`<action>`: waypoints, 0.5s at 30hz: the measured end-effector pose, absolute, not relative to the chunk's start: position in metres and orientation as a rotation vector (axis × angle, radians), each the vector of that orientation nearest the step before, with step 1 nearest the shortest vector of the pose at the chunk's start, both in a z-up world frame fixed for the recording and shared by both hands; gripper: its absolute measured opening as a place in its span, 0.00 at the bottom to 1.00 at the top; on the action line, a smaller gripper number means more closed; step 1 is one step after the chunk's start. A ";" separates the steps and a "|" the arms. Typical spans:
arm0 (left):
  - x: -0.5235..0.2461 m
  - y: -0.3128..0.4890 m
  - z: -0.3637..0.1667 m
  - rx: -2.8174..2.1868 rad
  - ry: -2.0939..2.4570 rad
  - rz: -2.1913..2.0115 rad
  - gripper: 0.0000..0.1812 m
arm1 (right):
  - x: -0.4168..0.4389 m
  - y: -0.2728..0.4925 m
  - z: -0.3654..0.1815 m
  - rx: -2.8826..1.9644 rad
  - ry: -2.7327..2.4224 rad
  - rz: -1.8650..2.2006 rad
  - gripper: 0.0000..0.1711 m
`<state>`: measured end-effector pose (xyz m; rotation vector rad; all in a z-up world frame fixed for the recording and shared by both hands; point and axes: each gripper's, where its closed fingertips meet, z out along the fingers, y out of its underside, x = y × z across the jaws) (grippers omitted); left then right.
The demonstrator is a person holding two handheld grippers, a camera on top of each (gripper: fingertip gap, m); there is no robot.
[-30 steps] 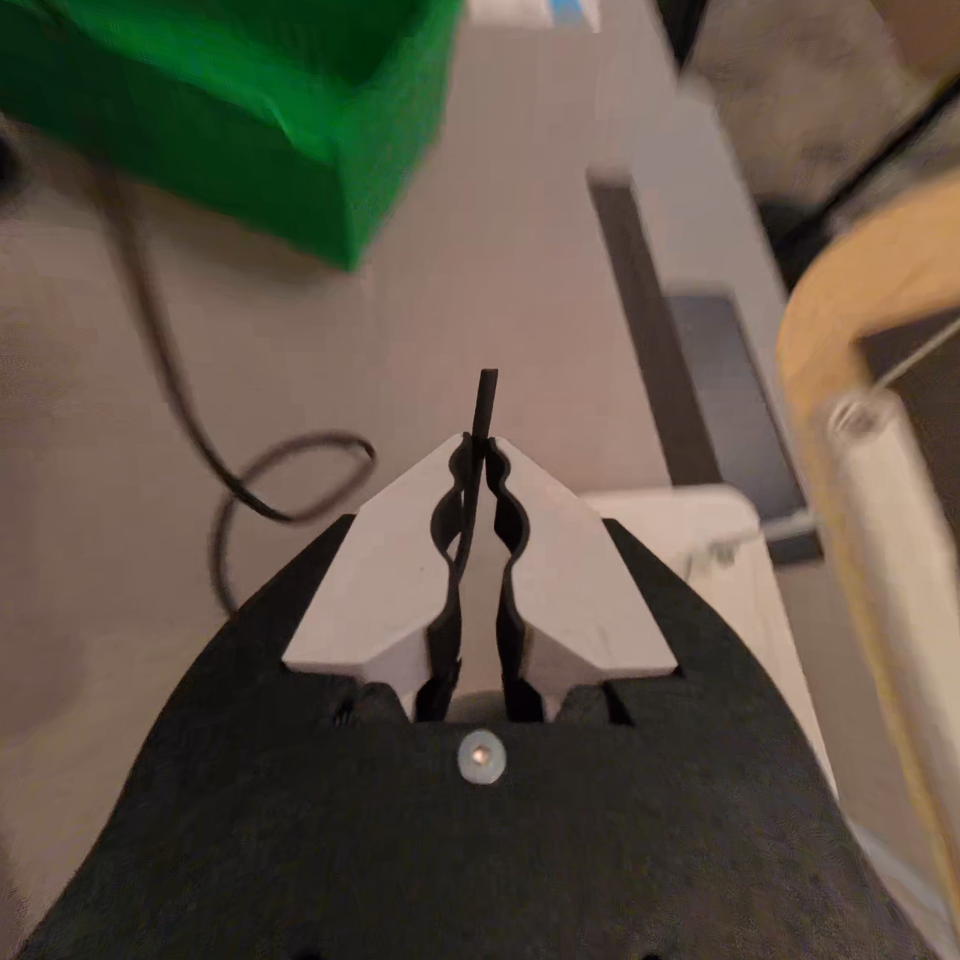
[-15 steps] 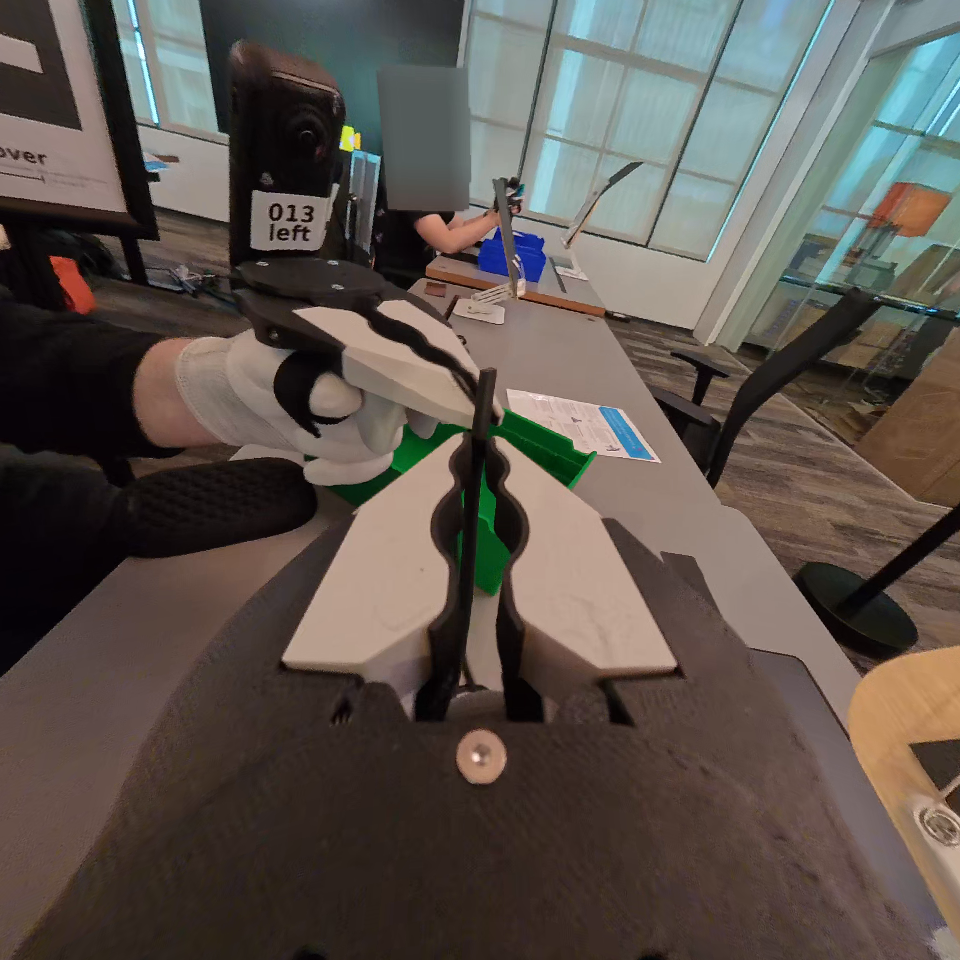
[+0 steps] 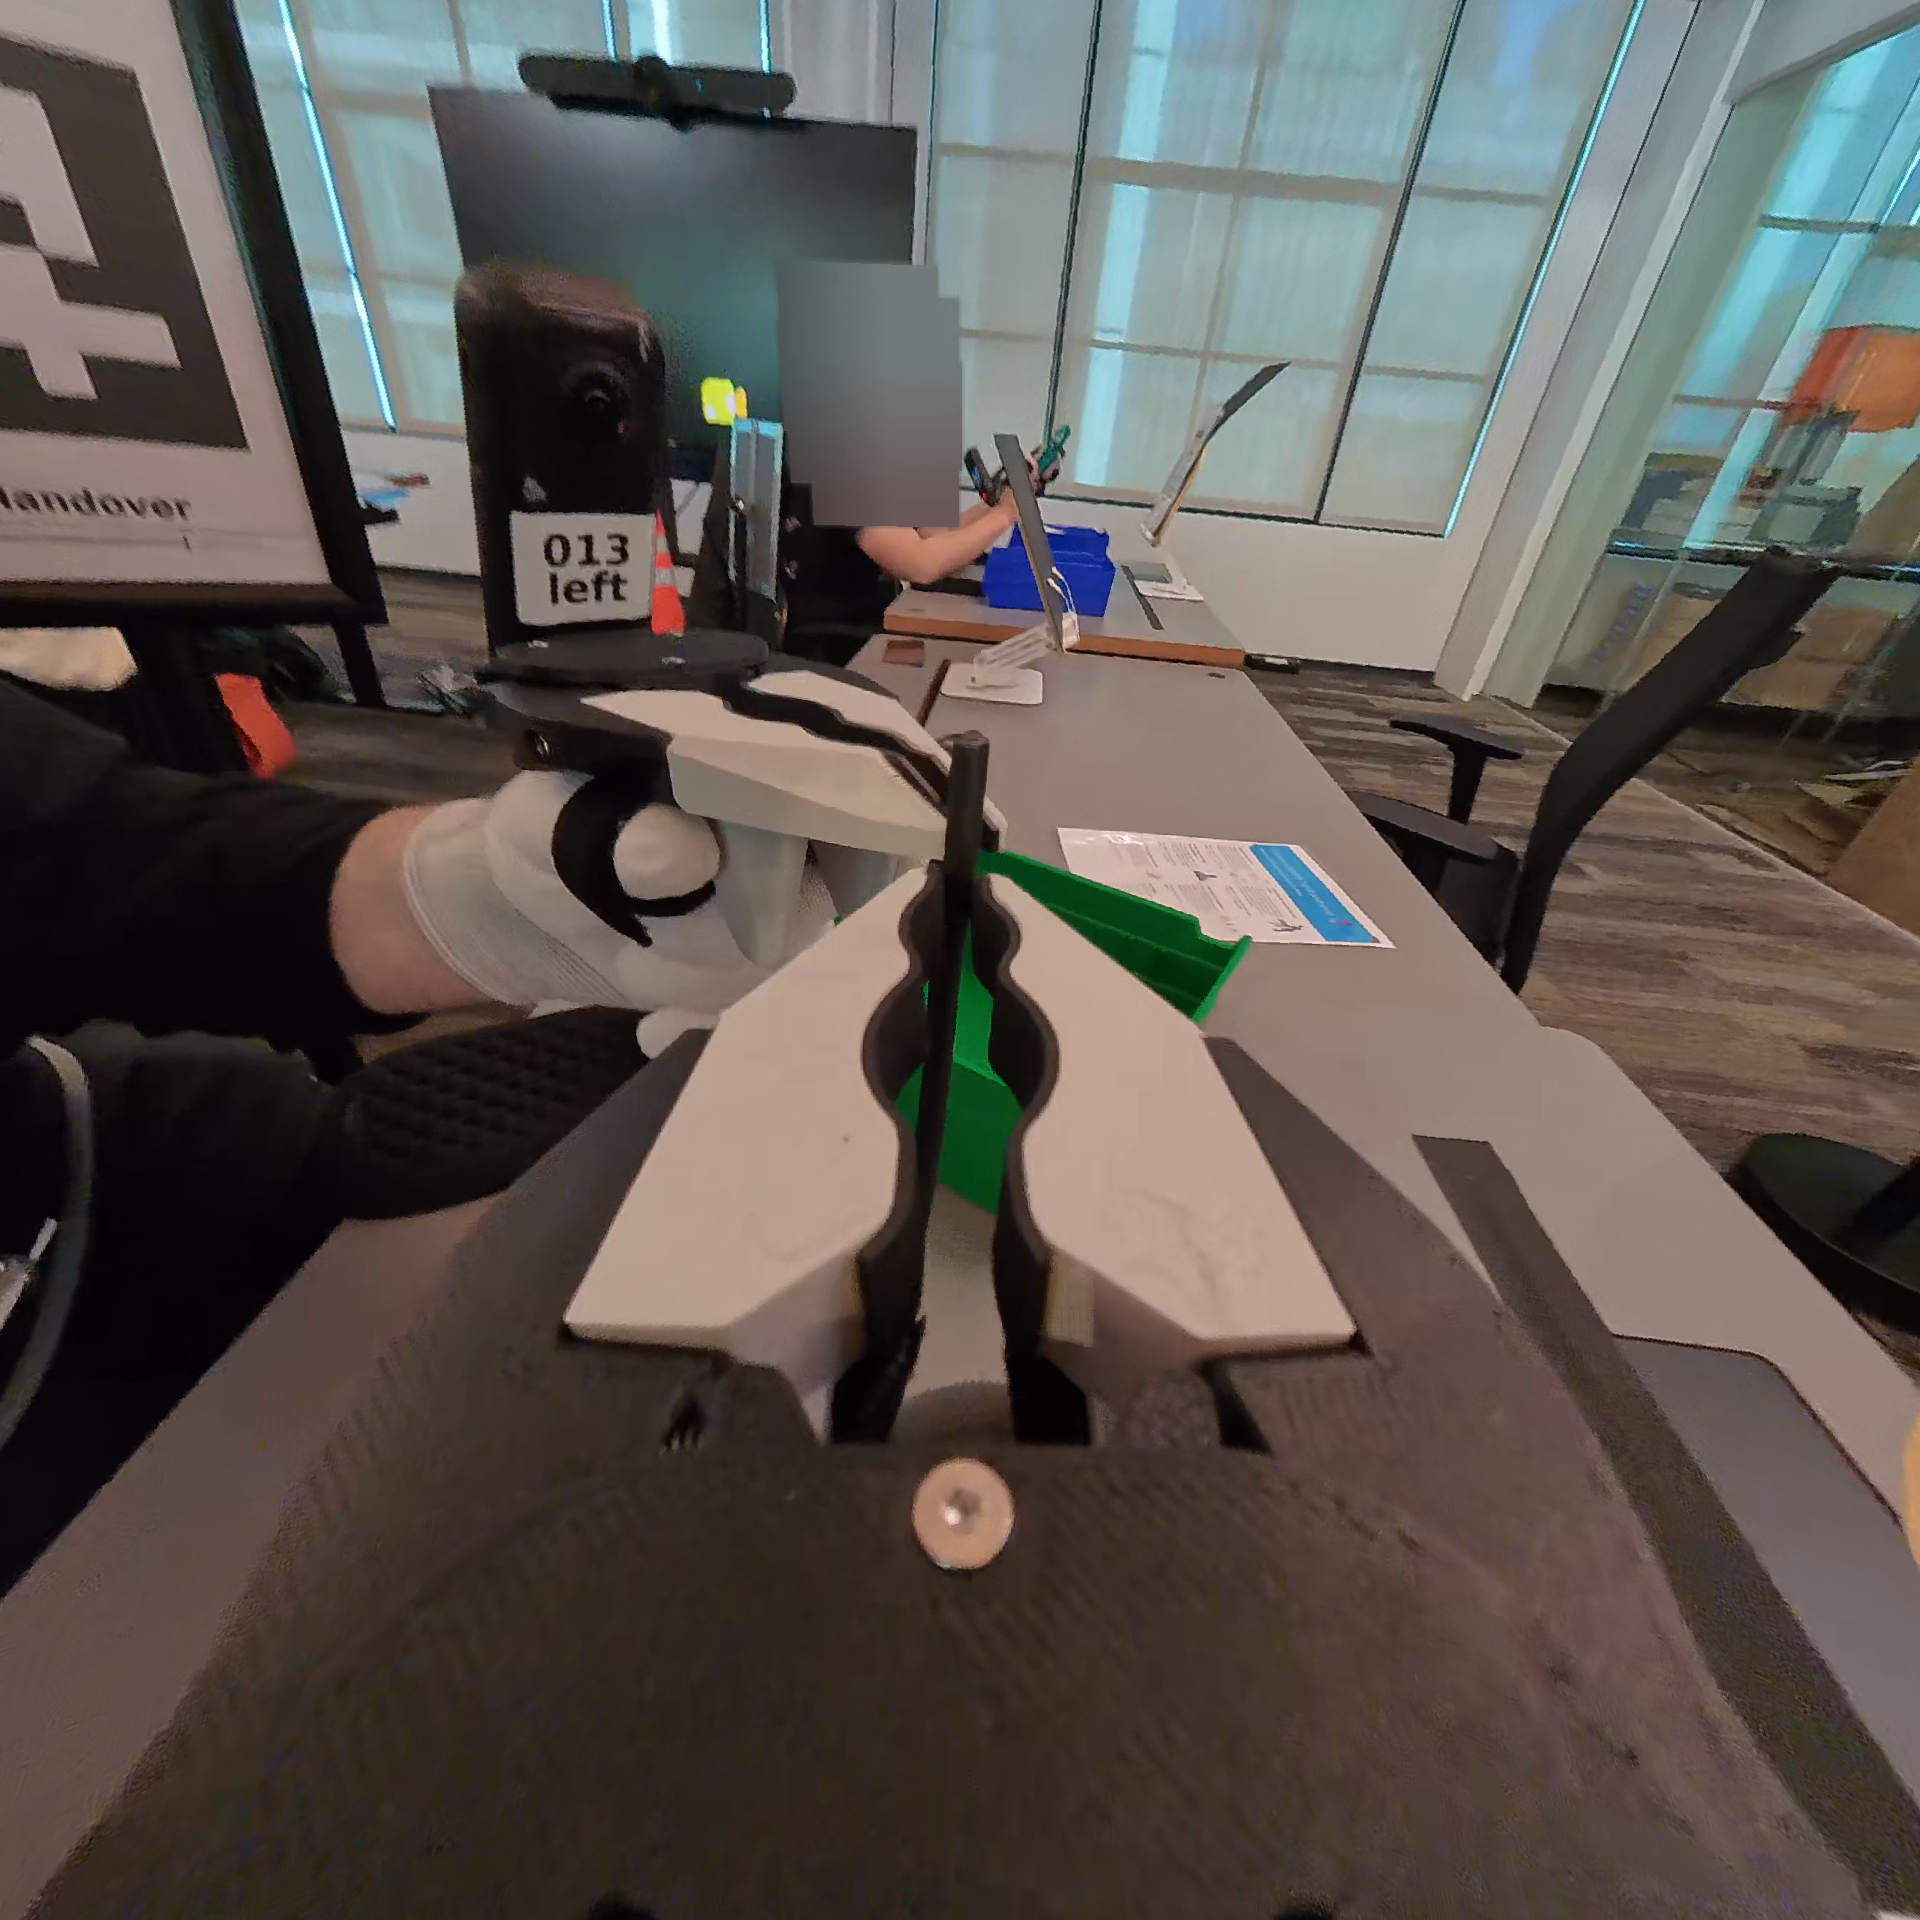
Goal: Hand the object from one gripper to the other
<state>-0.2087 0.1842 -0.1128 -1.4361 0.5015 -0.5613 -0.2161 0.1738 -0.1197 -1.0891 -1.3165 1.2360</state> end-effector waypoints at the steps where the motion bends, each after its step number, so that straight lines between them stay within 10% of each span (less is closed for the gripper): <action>1: -0.209 0.184 -0.112 -1.431 0.497 -0.564 0.02 | -0.216 0.173 -0.119 -1.089 -1.306 1.257 0.01; 15: -0.206 0.178 -0.097 -1.345 0.433 -0.710 0.02 | -0.217 0.163 -0.105 -1.009 -1.170 1.595 0.01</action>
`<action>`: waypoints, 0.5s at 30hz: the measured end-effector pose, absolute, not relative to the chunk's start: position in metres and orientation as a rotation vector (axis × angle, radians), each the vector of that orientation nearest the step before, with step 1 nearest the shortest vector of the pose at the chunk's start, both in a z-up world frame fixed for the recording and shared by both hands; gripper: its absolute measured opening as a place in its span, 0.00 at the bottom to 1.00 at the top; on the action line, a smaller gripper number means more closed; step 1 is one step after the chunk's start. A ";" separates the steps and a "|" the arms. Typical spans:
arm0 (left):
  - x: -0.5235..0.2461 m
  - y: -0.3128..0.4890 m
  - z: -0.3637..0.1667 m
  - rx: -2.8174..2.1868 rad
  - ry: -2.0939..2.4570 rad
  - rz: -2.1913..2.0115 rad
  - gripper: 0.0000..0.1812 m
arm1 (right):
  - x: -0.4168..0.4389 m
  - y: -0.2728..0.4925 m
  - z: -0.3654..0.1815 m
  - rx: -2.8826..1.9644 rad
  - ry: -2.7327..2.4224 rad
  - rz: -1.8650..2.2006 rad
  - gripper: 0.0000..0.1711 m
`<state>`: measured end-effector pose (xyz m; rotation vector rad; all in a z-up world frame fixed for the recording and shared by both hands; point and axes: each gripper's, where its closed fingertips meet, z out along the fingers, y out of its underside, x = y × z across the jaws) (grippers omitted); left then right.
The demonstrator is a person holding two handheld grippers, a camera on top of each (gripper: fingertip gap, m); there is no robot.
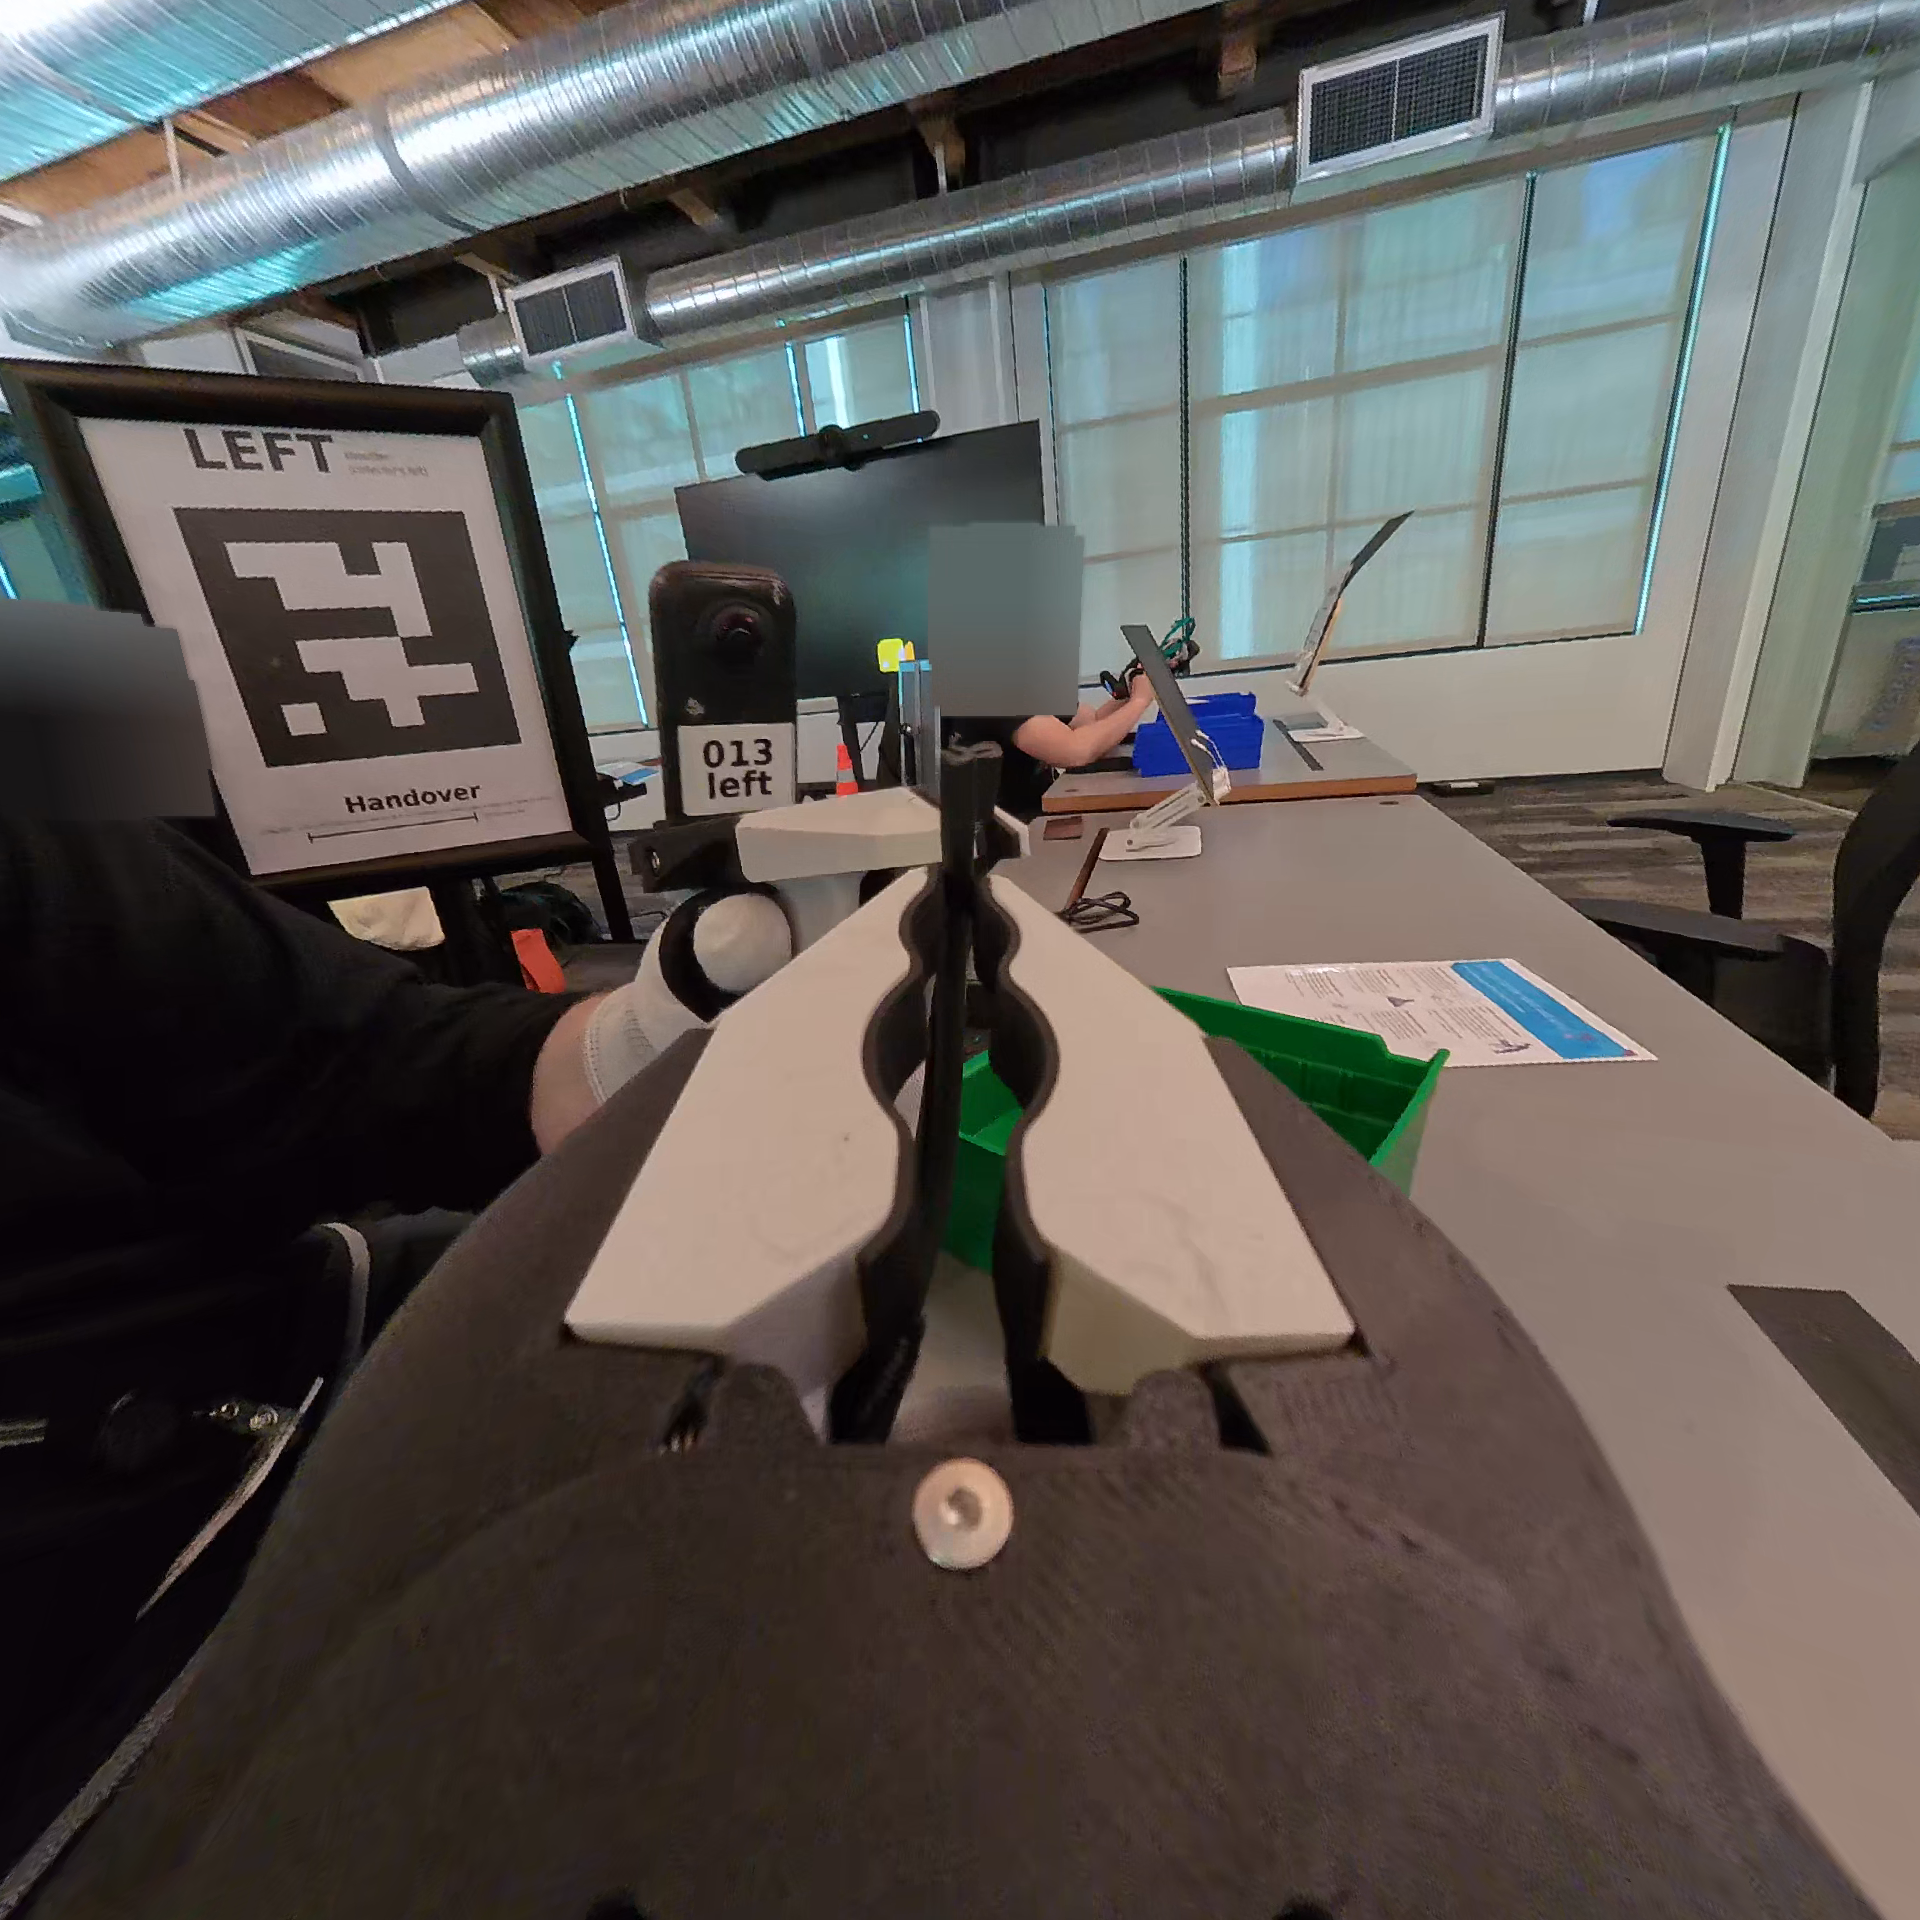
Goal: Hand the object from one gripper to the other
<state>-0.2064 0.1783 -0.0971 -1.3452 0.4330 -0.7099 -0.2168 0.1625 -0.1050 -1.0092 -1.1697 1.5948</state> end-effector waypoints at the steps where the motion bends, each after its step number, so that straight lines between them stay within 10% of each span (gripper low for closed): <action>1: -0.206 0.177 -0.096 -1.336 0.428 -0.731 0.02 | -0.217 0.162 -0.104 -1.002 -1.164 1.604 0.01; 15: -0.210 0.188 -0.091 -1.301 0.377 -0.709 0.02 | -0.227 0.171 -0.100 -0.931 -0.944 1.552 0.01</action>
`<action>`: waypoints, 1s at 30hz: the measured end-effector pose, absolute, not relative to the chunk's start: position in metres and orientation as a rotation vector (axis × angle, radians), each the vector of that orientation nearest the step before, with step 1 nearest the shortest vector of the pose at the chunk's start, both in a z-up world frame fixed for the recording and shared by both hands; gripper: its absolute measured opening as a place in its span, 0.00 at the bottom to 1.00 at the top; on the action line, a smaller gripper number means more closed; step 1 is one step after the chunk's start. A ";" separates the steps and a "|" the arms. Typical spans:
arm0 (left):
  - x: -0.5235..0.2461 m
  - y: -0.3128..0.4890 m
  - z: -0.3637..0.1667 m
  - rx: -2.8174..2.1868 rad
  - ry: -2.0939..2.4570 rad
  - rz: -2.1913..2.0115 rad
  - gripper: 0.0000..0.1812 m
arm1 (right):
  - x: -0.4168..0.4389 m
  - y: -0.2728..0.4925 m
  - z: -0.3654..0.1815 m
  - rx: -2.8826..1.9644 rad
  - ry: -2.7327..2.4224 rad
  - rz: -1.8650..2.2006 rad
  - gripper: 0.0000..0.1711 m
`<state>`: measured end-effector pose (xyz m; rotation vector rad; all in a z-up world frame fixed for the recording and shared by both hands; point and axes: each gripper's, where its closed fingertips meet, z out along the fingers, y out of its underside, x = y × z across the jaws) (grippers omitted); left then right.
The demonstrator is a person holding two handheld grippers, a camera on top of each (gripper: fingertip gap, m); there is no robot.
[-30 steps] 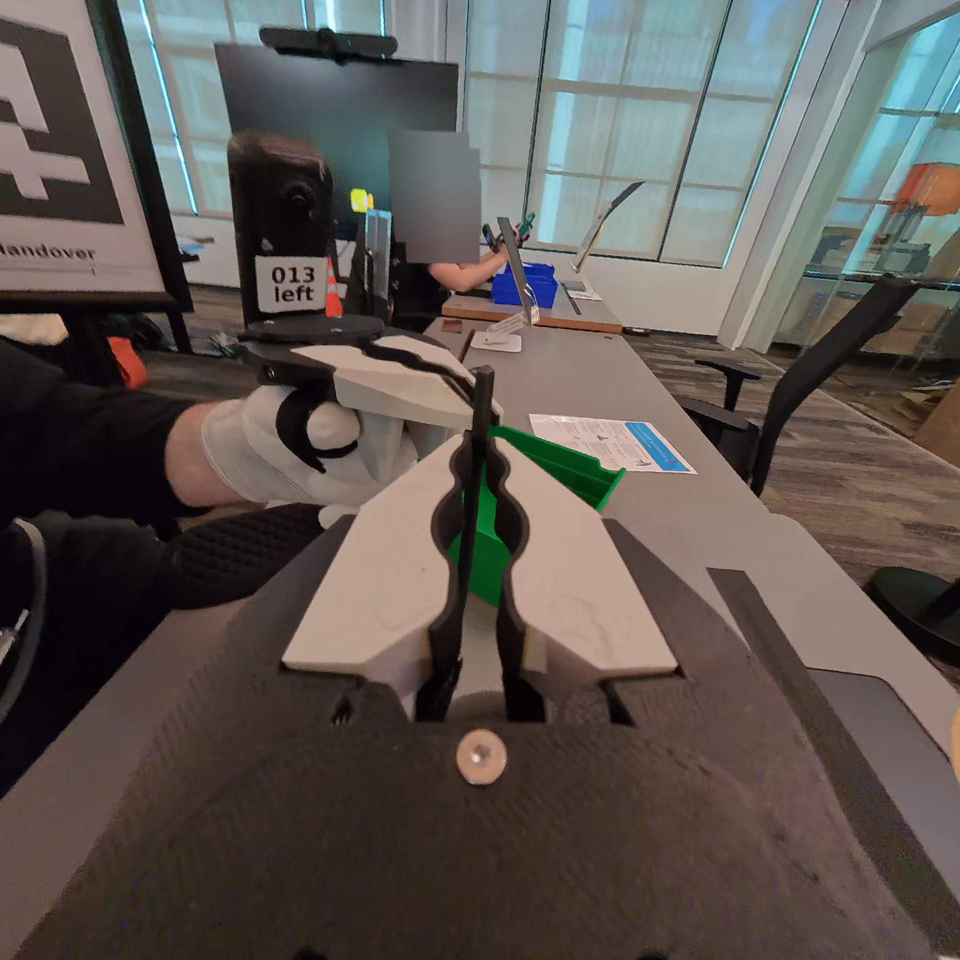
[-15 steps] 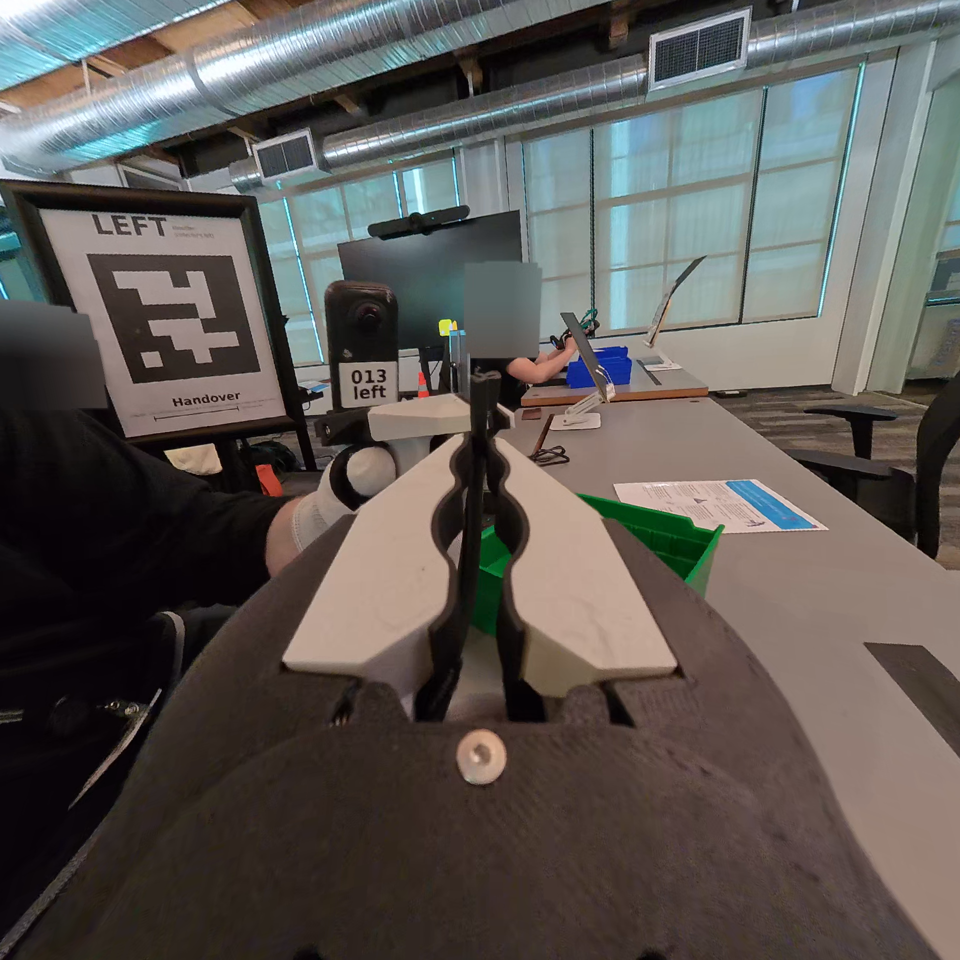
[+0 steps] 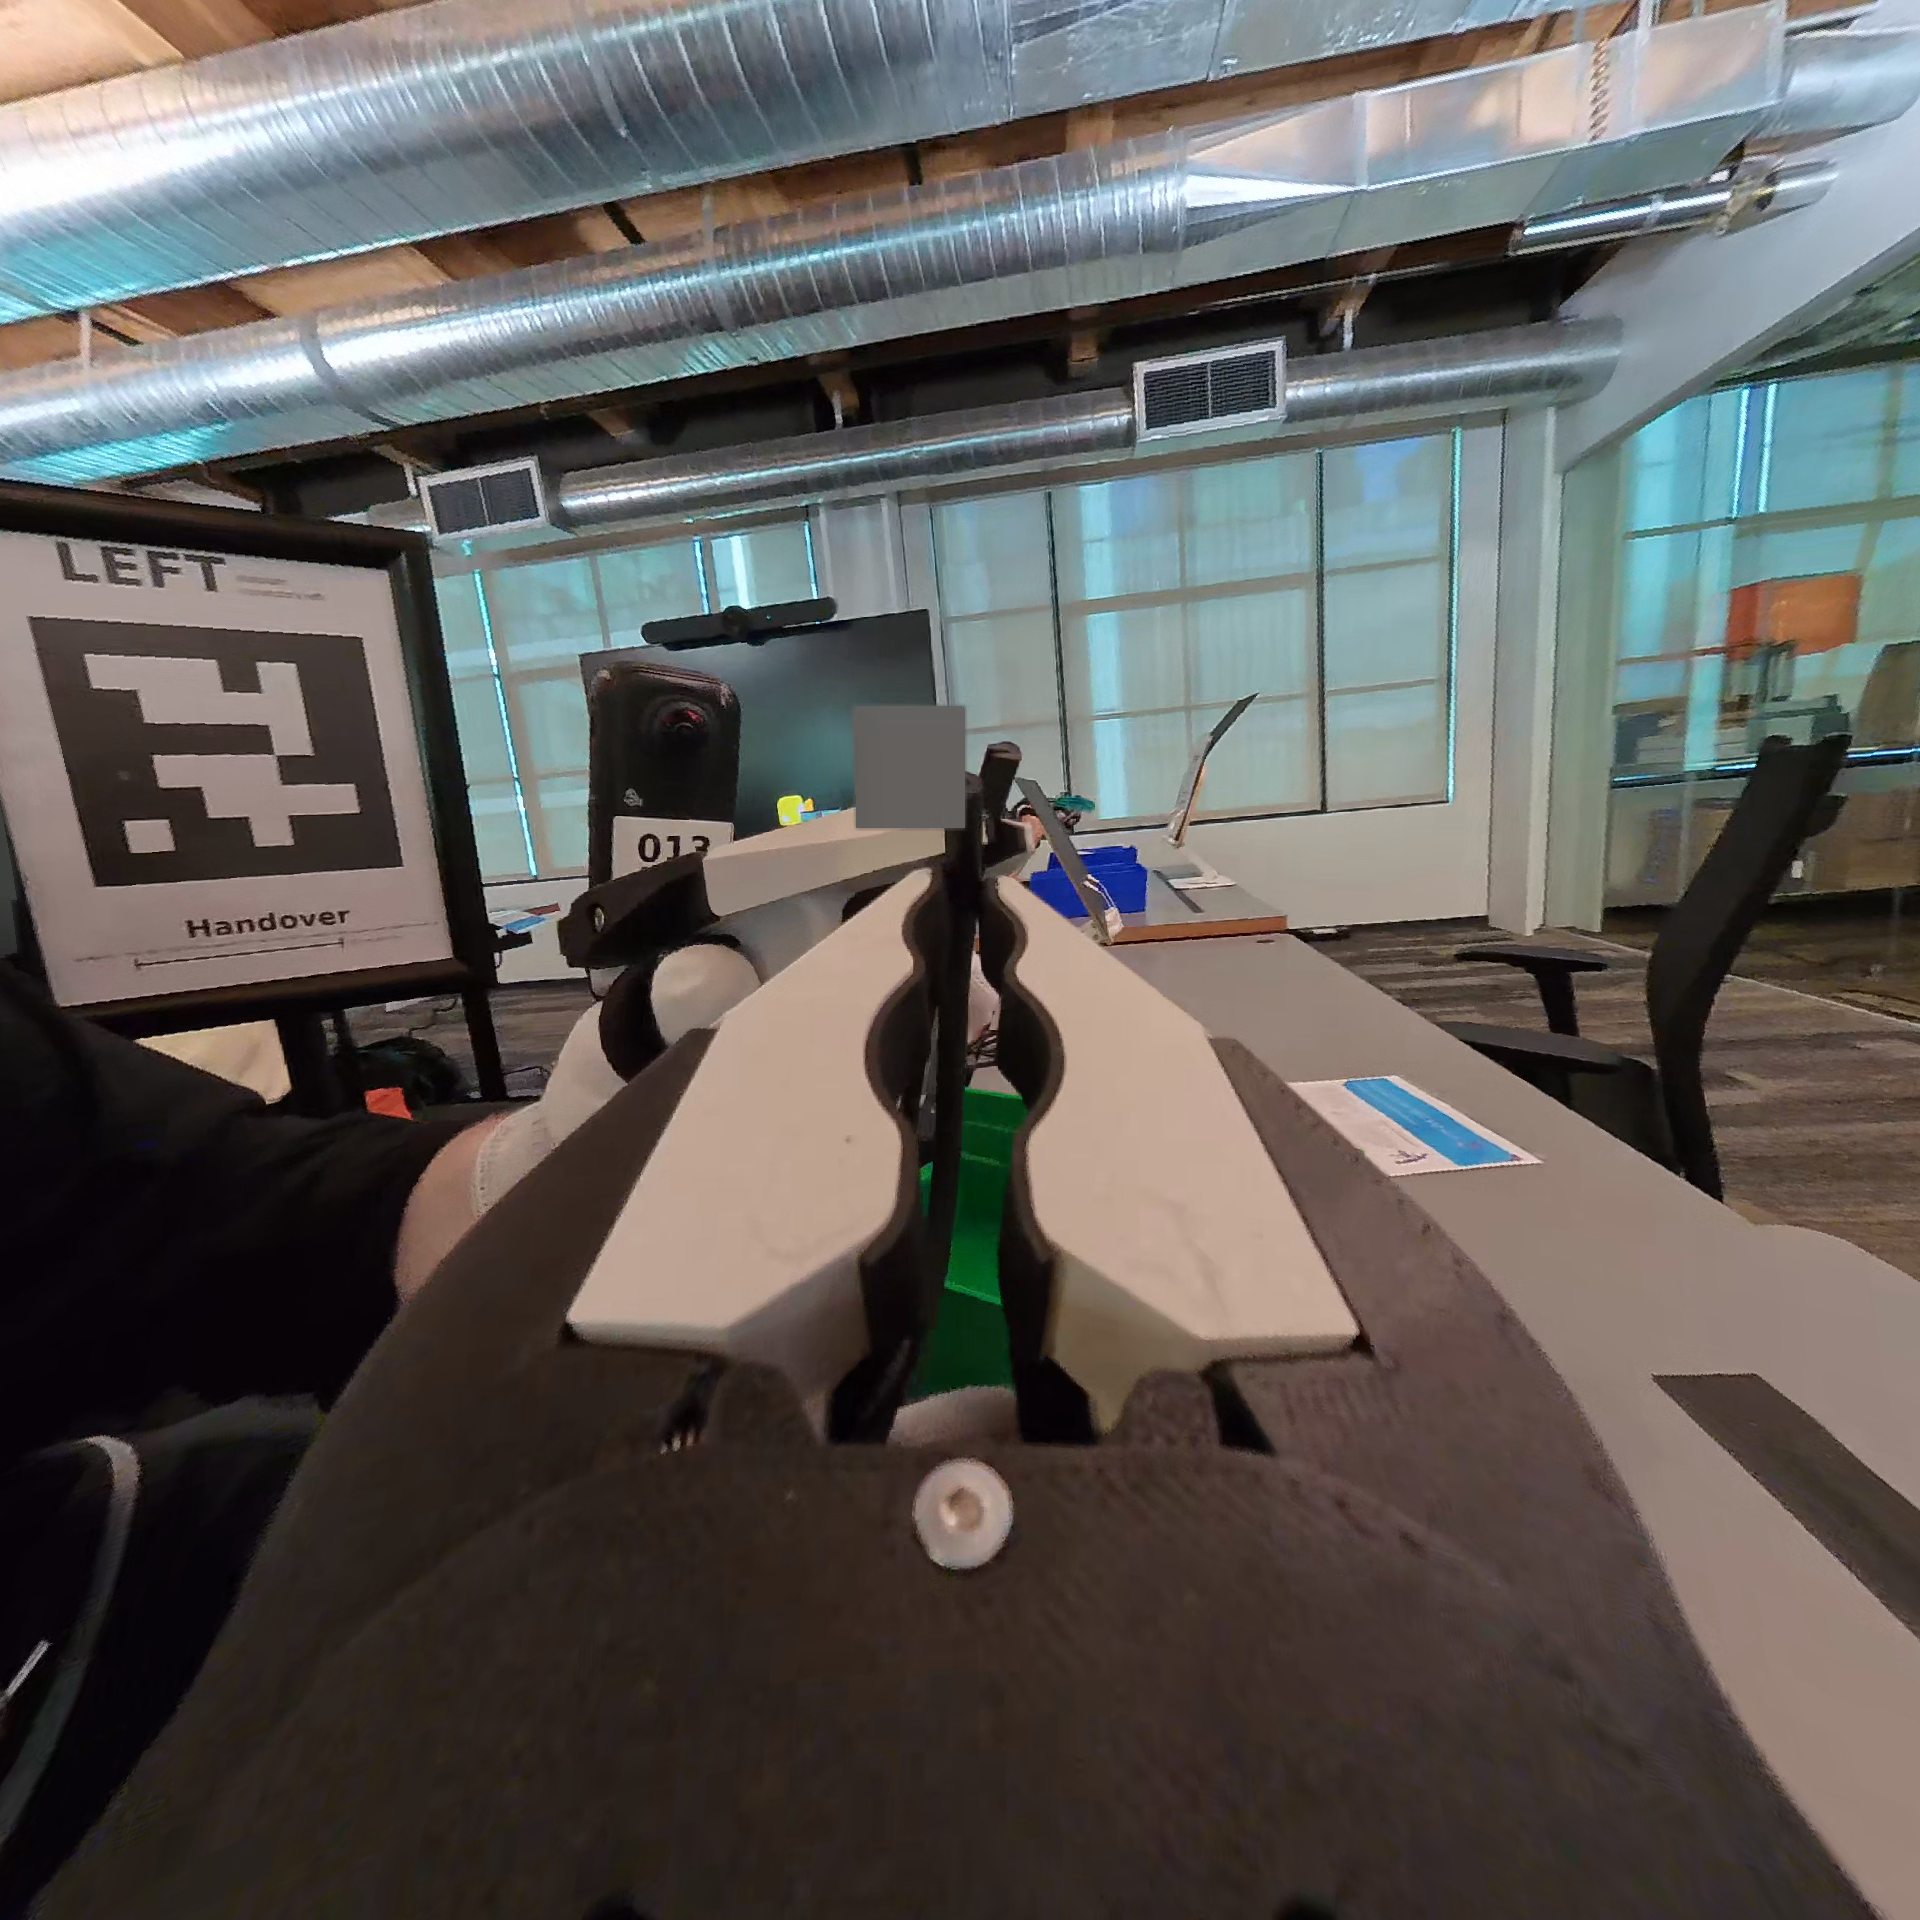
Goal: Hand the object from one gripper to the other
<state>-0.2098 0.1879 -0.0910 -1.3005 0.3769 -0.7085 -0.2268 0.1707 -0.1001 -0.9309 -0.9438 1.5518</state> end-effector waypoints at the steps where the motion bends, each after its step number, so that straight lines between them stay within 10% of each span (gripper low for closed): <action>1: -0.209 0.187 -0.090 -1.291 0.380 -0.707 0.02 | -0.226 0.170 -0.099 -0.928 -0.937 1.566 0.01; 30: -0.208 0.171 -0.091 -1.385 0.510 -0.530 0.01 | -0.232 0.162 -0.112 -0.998 -1.278 1.020 0.02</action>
